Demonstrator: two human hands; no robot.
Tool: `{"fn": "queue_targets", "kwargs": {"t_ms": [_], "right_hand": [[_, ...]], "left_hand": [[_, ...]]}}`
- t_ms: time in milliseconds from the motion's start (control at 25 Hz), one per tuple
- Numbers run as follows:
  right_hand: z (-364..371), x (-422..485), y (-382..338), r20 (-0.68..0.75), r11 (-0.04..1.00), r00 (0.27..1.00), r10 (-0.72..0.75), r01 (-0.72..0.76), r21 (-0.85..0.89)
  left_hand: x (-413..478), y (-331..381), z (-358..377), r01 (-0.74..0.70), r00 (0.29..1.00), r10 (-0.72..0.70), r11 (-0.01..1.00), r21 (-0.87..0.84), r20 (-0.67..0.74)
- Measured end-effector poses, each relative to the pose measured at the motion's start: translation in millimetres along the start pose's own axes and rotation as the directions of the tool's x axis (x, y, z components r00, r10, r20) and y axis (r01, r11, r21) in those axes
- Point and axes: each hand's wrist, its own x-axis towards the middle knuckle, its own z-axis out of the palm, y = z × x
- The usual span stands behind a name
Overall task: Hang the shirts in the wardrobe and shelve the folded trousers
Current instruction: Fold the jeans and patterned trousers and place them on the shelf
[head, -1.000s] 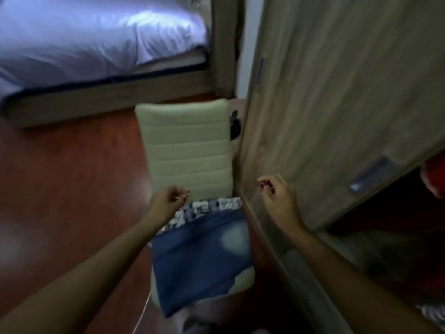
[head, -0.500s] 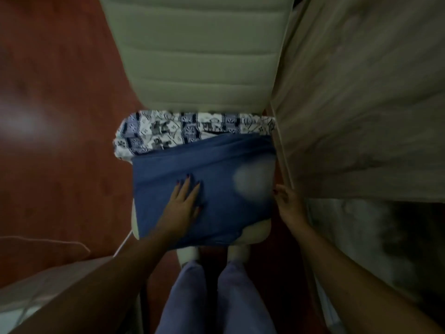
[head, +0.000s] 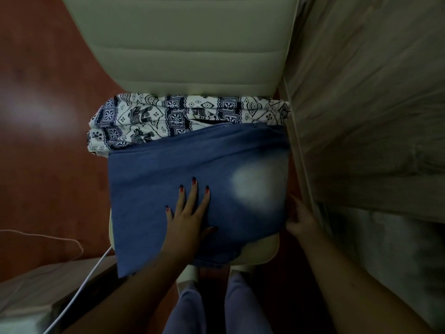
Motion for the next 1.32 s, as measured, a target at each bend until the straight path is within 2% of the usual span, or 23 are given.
{"fn": "queue_targets", "kwargs": {"t_ms": [40,120,240,320,360,440,520,560,600,640,720,760,840,880,920,1000,1040,1120,1200,1240,1320], "right_hand": [[-0.8,-2.3,-5.5,-0.009,0.981,0.999,0.036,-0.033,0.189],[-10.2,0.6,-4.6,-0.055,0.988,0.998,-0.017,0.025,0.155],[-14.6,-13.4,-12.8,-0.103,0.954,0.991,-0.084,0.110,0.280],[-12.7,-22.2,-19.2,-0.172,0.856,0.983,-0.067,0.145,0.496],[-10.7,-29.0,-23.5,-0.239,0.805,0.967,-0.091,0.213,0.553],[-1.5,-47.0,-29.1,-0.460,0.754,0.867,-0.191,0.430,0.497],[18.8,-79.0,-39.8,-0.589,0.736,0.722,-0.363,0.610,0.293],[30.4,-94.3,-44.1,-0.576,0.727,0.644,-0.503,0.676,0.121],[43.0,-110.4,-47.0,-0.488,0.694,0.581,-0.651,0.717,-0.072],[53.4,-121.0,-44.6,-0.363,0.622,0.524,-0.770,0.744,-0.244],[68.4,-130.7,-33.8,-0.007,0.349,0.401,-0.916,0.791,-0.503],[73.0,-129.5,-26.3,0.187,0.169,0.339,-0.922,0.788,-0.592],[83.8,-123.3,-15.6,0.517,-0.182,0.230,-0.825,0.758,-0.627],[88.7,-115.3,-7.1,0.622,-0.272,0.232,-0.748,0.748,-0.606],[95.6,-107.6,2.0,0.685,-0.259,0.313,-0.658,0.760,-0.596],[108.6,-96.7,17.7,0.703,-0.133,0.508,-0.497,0.756,-0.640],[111.8,-91.8,25.3,0.716,-0.129,0.513,-0.473,0.764,-0.632],[108.1,-81.8,37.8,0.735,-0.194,0.429,-0.525,0.781,-0.594],[107.6,-88.1,33.2,0.728,-0.210,0.359,-0.583,0.799,-0.563],[107.0,-93.3,30.3,0.719,-0.208,0.327,-0.614,0.811,-0.547],[103.3,-104.8,21.5,0.722,-0.229,0.280,-0.633,0.823,-0.520]], "left_hand": [[0.0,0.8,-1.0,0.002,1.000,-0.002,1.000,-0.005,0.004],[0.6,0.5,-2.5,0.007,1.000,-0.007,1.000,-0.010,0.018],[-0.8,0.3,-7.5,-0.003,0.999,0.004,1.000,-0.024,0.032],[-1.6,-1.2,-11.2,-0.019,0.999,0.023,0.998,-0.064,0.050],[-0.4,-3.5,-13.3,-0.032,0.997,0.039,0.994,-0.103,0.068],[2.9,-11.7,-20.6,-0.052,0.992,0.078,0.968,-0.245,0.101],[1.6,-17.4,-39.6,-0.039,0.986,0.108,0.889,-0.457,0.125],[0.6,-21.2,-52.4,-0.001,0.985,0.103,0.808,-0.589,0.140],[-1.4,-24.3,-67.9,0.080,0.979,0.085,0.680,-0.729,0.187],[-4.1,-27.6,-84.2,0.173,0.968,0.074,0.498,-0.849,0.241],[-9.1,-43.2,-113.0,0.232,0.968,0.065,0.143,-0.962,0.243],[-11.0,-56.1,-124.0,0.205,0.978,0.037,-0.031,-0.978,0.204],[-17.7,-91.1,-137.5,0.123,0.990,-0.029,-0.334,-0.935,0.140],[-23.5,-106.4,-139.3,0.123,0.986,-0.053,-0.403,-0.907,0.157],[-30.8,-120.0,-135.4,0.166,0.976,-0.064,-0.404,-0.900,0.209],[-40.6,-138.9,-111.5,0.335,0.922,-0.121,-0.232,-0.913,0.368],[-43.2,-144.2,-96.3,0.398,0.894,-0.159,-0.142,-0.906,0.418],[-44.0,-145.8,-77.7,0.405,0.884,-0.230,-0.054,-0.913,0.406],[-42.7,-142.0,-78.4,0.283,0.906,-0.327,-0.002,-0.959,0.268],[-44.8,-141.4,-79.4,0.215,0.913,-0.356,0.008,-0.977,0.198],[-57.8,-145.6,-77.7,0.070,0.936,-0.343,-0.048,-0.996,0.082]]}}
